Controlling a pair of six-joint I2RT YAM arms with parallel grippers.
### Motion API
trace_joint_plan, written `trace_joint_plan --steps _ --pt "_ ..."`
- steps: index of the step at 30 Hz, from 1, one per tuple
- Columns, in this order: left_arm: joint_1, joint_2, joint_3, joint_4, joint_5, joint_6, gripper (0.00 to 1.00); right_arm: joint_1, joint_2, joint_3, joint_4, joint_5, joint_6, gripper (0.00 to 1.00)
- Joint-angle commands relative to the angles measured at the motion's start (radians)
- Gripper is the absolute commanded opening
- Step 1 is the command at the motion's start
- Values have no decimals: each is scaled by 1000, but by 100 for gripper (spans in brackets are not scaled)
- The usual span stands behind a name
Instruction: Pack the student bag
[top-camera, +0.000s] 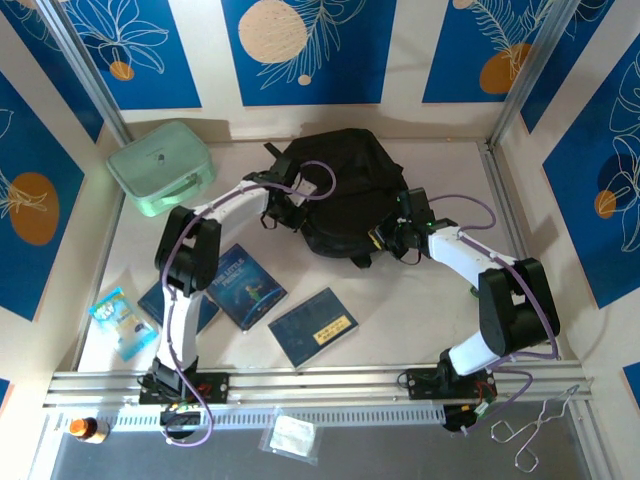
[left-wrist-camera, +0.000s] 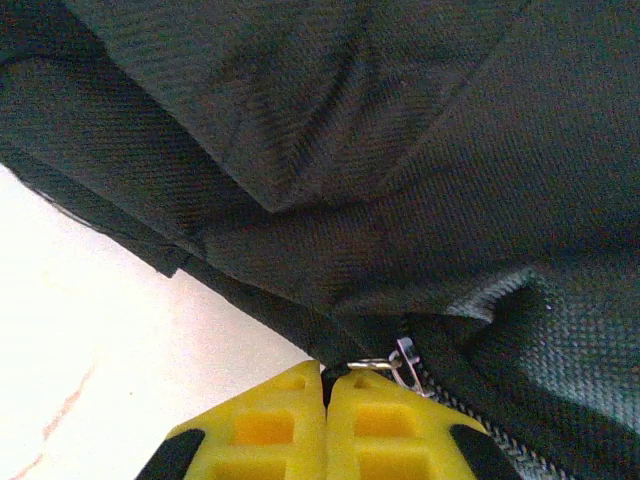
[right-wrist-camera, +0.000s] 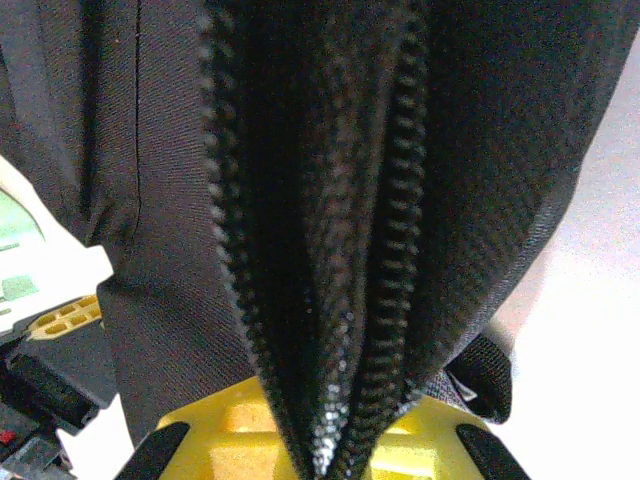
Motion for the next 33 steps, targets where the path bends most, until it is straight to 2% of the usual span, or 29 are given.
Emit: trace_joint_plan --steps 1,3,6,10,14,20,23,27,33 --pt "65 22 50 -51 -150 -43 0 -8 -49 -23 -53 42 -20 6" --pt "66 18 49 -42 -140 -46 3 -5 -49 -27 -50 38 -21 6" --pt "65 9 51 -60 -150 -54 15 2 -55 -25 -46 32 -23 9" --pt "67 -62 15 -79 -150 -90 34 25 -94 14 -85 79 -90 27" --pt "73 -212 -85 -63 -154 -178 47 45 -144 72 -157 130 -177 49" --pt "89 -457 -335 -52 -182 -405 72 121 -147 195 -281 214 -321 63" --pt "98 -540 -472 -49 -209 -505 77 169 -117 255 -316 267 -379 69" --pt "112 -586 -615 -4 -168 -593 77 211 -47 326 -321 276 -432 74" --pt "112 -547 -726 92 -48 -691 71 271 59 396 -311 246 -438 75"
